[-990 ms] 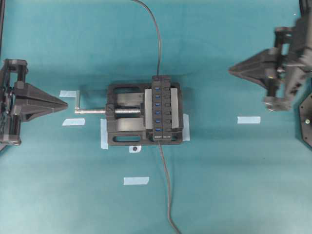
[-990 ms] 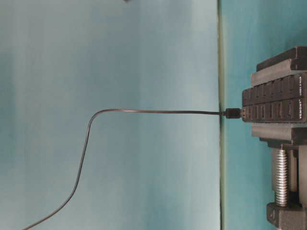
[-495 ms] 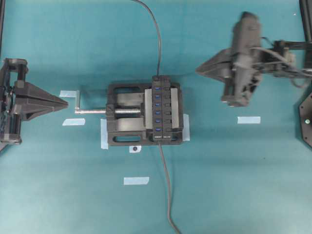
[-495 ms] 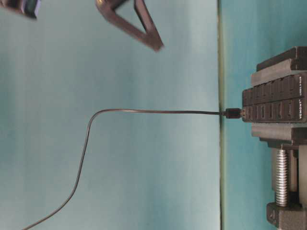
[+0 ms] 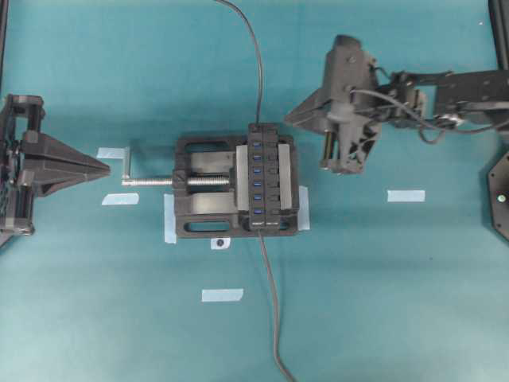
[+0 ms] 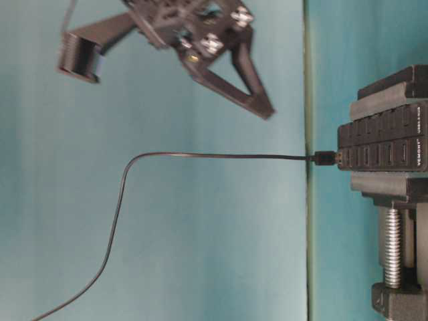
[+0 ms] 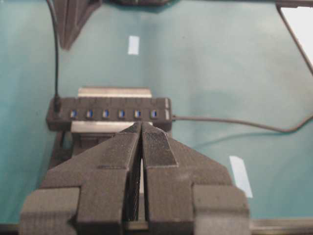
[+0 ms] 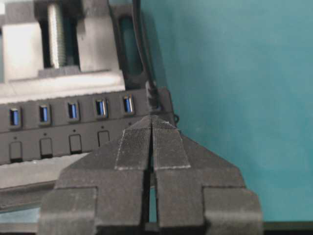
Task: Insert the USB into the second port from the front of the fixed hub.
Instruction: 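Lower the open right gripper around the black USB plug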
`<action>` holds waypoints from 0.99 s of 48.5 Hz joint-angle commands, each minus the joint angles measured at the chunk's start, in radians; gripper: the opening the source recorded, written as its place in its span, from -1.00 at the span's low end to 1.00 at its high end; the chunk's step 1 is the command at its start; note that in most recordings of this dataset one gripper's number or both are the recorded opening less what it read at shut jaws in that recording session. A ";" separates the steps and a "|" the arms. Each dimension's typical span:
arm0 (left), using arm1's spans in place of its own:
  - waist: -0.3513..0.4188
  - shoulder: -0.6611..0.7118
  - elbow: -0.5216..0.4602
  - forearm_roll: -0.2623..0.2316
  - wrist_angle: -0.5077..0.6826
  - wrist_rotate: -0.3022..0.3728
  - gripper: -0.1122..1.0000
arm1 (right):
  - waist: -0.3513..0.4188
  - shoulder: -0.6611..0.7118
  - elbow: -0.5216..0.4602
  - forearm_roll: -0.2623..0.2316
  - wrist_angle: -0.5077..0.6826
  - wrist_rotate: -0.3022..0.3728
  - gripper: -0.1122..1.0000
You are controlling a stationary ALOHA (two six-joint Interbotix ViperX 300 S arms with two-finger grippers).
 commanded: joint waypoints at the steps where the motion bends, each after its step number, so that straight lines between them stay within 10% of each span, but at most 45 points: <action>1: 0.002 0.005 -0.018 0.000 0.003 0.000 -0.80 | -0.003 0.014 -0.026 0.000 -0.018 -0.008 -0.81; 48: 0.002 0.000 -0.014 0.000 0.006 -0.003 -0.80 | -0.011 0.115 -0.075 0.000 -0.044 -0.008 -0.73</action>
